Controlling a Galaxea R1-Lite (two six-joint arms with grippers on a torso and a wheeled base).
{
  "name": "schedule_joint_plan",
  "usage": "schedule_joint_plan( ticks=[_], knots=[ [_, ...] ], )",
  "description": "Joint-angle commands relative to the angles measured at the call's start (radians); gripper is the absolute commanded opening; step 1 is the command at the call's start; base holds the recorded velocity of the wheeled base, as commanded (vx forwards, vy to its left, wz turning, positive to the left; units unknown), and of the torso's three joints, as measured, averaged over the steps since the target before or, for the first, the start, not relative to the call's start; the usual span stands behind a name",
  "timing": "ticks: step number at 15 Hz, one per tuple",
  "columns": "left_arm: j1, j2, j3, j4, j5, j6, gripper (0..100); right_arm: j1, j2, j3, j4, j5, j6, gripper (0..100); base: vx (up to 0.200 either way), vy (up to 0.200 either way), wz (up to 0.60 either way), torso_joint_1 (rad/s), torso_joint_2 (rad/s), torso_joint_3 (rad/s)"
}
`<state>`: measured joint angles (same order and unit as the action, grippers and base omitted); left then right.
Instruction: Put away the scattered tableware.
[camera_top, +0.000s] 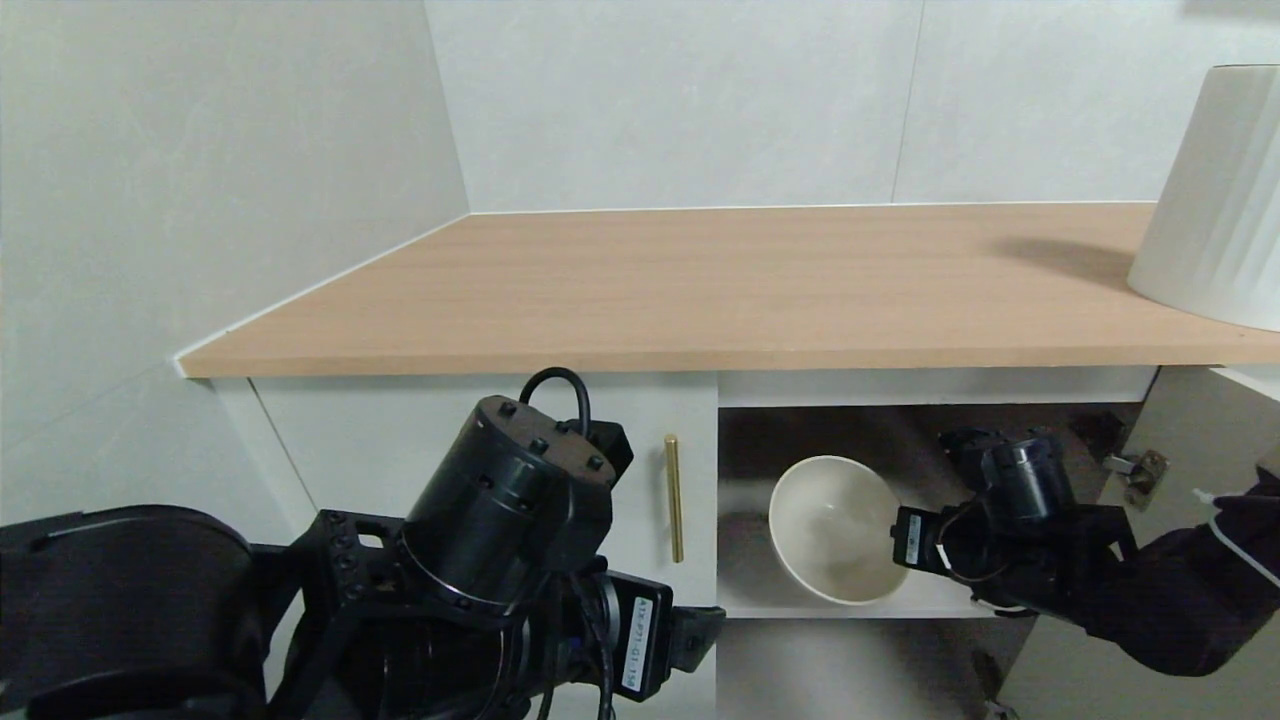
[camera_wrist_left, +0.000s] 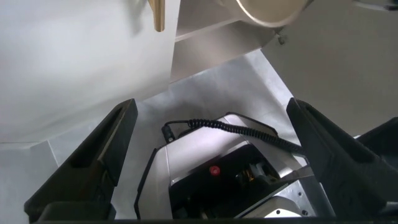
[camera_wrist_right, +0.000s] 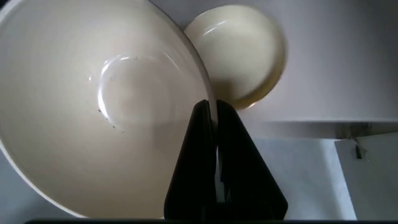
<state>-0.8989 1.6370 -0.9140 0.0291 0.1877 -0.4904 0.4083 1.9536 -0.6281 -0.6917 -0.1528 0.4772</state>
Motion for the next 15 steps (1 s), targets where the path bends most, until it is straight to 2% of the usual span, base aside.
schedule_joint_plan(
  ticks=[1,9,15],
  knots=[
    [0.000,-0.002,-0.002,0.000,0.001,0.000,100,-0.025,0.090,-0.012,-0.032,-0.021,0.004,0,0.000,0.000,0.00,0.000,0.00,0.000],
    [0.002,0.000,-0.002,0.000,0.001,0.000,100,-0.092,0.192,-0.087,-0.063,-0.076,0.044,0,0.000,0.000,0.00,0.000,0.00,0.000],
    [0.002,0.003,-0.002,0.000,0.001,0.000,100,-0.105,0.232,-0.119,-0.063,-0.090,0.044,0,0.000,0.000,0.00,0.000,0.00,0.000]
  ],
)
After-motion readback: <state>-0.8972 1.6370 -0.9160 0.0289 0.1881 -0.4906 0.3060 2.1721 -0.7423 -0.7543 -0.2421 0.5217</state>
